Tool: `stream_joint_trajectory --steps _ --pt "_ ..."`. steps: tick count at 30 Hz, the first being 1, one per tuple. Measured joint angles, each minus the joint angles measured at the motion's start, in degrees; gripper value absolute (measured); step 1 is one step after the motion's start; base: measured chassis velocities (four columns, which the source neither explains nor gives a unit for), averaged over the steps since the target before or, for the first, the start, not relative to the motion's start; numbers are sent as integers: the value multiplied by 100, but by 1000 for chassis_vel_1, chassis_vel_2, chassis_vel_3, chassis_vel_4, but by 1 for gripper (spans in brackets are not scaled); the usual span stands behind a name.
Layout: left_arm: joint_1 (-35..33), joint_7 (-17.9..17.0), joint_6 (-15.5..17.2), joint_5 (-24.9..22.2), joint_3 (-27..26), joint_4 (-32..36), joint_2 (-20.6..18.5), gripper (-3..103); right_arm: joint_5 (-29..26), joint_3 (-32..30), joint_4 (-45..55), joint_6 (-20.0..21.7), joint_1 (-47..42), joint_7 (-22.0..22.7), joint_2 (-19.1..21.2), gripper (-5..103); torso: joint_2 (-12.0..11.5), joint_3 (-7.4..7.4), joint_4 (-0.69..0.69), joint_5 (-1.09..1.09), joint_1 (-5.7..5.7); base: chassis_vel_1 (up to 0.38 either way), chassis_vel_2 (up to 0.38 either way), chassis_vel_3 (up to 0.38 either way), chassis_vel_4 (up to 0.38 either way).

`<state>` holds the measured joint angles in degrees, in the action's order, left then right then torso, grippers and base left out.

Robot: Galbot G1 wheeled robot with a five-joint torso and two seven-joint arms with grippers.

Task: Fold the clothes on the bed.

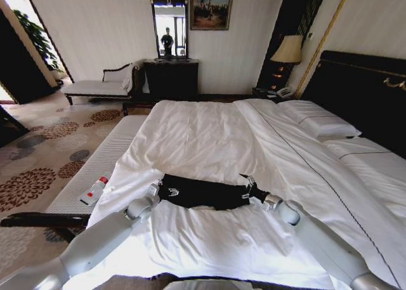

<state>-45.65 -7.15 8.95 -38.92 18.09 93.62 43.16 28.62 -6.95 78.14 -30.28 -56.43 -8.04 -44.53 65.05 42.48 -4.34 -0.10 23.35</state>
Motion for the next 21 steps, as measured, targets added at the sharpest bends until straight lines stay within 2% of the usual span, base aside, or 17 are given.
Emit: stream_joint_trajectory --steps 2,5,13,15,19,21 --pt "-49 10 -8 7 -18 51 -47 100 26 -10 50 -16 -36 -5 22 100 0 0 0 0 0 0 0 0 0" --pt "-450 52 -75 28 -223 508 -387 100 87 -90 436 -65 -306 -23 198 100 0 0 0 -1 0 0 0 0 0" --pt "-1078 93 -133 85 -696 1051 -716 100 243 -277 1001 -153 -855 -37 495 100 0 0 -1 1 0 0 0 0 0" --pt "-1529 181 -168 144 -1080 1268 -826 100 218 -395 1332 -162 -1143 -51 653 100 0 0 -4 -1 -1 0 0 0 0" --pt "-1913 228 -233 241 -1452 1336 -818 100 39 -423 1363 -65 -949 28 607 100 1 -1 -1 0 -2 0 0 0 0" --pt "-2025 221 -238 178 -1575 1462 -812 100 30 -339 1116 -15 -568 116 497 100 1 0 6 -2 -1 0 0 0 0"
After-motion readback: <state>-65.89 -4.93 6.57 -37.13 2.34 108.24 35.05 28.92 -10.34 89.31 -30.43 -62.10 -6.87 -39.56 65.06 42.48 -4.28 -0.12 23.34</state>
